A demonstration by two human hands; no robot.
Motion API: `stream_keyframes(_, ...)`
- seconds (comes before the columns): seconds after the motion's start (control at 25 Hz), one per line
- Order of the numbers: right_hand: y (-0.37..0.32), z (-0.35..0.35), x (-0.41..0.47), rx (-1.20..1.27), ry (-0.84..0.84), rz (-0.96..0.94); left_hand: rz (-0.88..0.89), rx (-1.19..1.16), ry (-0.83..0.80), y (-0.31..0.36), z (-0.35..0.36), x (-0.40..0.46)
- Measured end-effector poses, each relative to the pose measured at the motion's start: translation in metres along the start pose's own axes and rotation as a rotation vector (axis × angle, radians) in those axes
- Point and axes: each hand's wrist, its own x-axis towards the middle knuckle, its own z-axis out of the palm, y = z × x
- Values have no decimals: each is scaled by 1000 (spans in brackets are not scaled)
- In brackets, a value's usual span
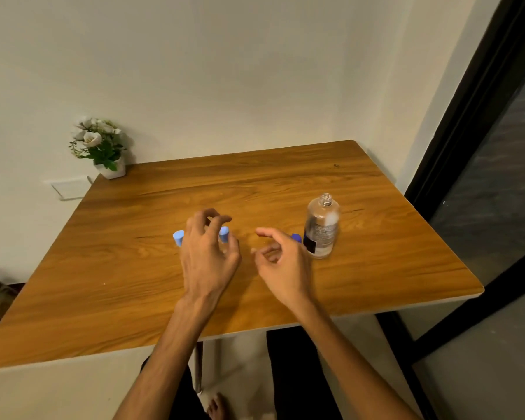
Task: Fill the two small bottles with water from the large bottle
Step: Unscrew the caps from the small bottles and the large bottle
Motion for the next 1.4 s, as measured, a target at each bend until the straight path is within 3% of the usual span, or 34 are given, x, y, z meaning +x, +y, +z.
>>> stream_keyframes(0.08, -5, 29, 12, -112, -188, 57, -41, -5, -242, -12, -9, 10)
stream_keyframes(0.16, -5, 49, 18, -178, -237, 30, -13, -37, -353, -20, -12, 13)
stream_keyframes(0.28, 6, 58, 13, -212, -168, -10, -23, -97, -309, -23, -10, 10)
stream_keyframes(0.48, 24, 47, 5, -205, -116, 65, -218, -188, -192, -11, 9, -4)
stream_keyframes(0.64, 28, 43, 2, -188, -70, 33, -275, -555, -377, -6, 24, -21)
stream_keyframes(0.8, 26, 46, 0, -165, -27, 28, -400, -749, -216, -15, 30, -41)
stream_keyframes(0.96, 24, 44, 0, -217, 11, 10, -482, -667, -35, -10, 31, -34)
stream_keyframes(1.16, 36, 27, 0, -116, 88, 89, -425, -678, 200, 24, 42, -9)
stream_keyframes(1.28, 41, 19, -4, -86, 48, 86, -362, -613, 112, 22, 54, 17)
stream_keyframes(1.4, 40, 16, -3, -130, 39, 66, -437, -411, -78, 2, 70, 13)
